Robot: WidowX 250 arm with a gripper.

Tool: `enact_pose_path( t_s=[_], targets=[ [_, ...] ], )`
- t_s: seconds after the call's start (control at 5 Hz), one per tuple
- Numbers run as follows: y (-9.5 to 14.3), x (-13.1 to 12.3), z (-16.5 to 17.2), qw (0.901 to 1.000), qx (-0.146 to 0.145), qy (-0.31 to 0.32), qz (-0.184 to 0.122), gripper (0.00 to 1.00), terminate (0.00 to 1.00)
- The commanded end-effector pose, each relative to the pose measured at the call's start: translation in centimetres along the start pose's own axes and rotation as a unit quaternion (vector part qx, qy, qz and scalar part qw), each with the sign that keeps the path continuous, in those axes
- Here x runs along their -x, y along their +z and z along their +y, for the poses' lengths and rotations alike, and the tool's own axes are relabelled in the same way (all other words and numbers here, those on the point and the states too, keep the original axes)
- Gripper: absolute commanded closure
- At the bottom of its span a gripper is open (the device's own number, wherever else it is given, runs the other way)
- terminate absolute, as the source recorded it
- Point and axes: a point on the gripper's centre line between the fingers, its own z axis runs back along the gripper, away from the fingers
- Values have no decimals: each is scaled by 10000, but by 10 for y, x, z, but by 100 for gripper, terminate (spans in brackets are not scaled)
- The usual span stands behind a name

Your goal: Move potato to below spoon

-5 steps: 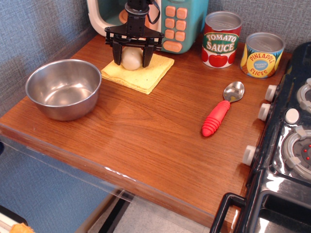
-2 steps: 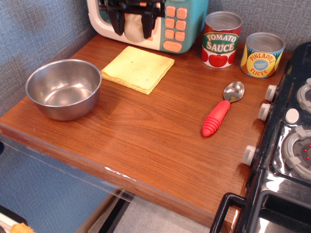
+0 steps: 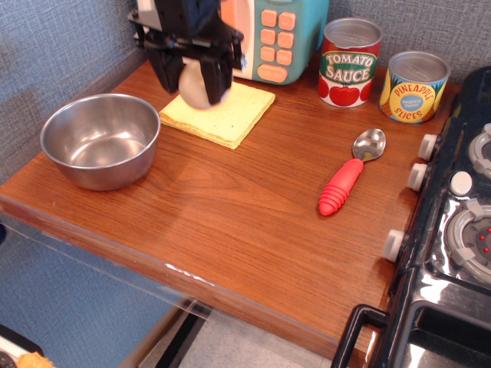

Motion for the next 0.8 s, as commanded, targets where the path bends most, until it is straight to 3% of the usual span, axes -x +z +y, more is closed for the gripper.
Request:
enact_pose_path(
  t_s=[0.0,0.2,0.6],
  targets=[
    [-7,59,-38,9920,37,-1229,302,100,0],
    [-16,69,-63,9865,59,-1583,418,100,0],
    [-36,65,-96,9888,-38,-1349,639,100,0]
  ],
)
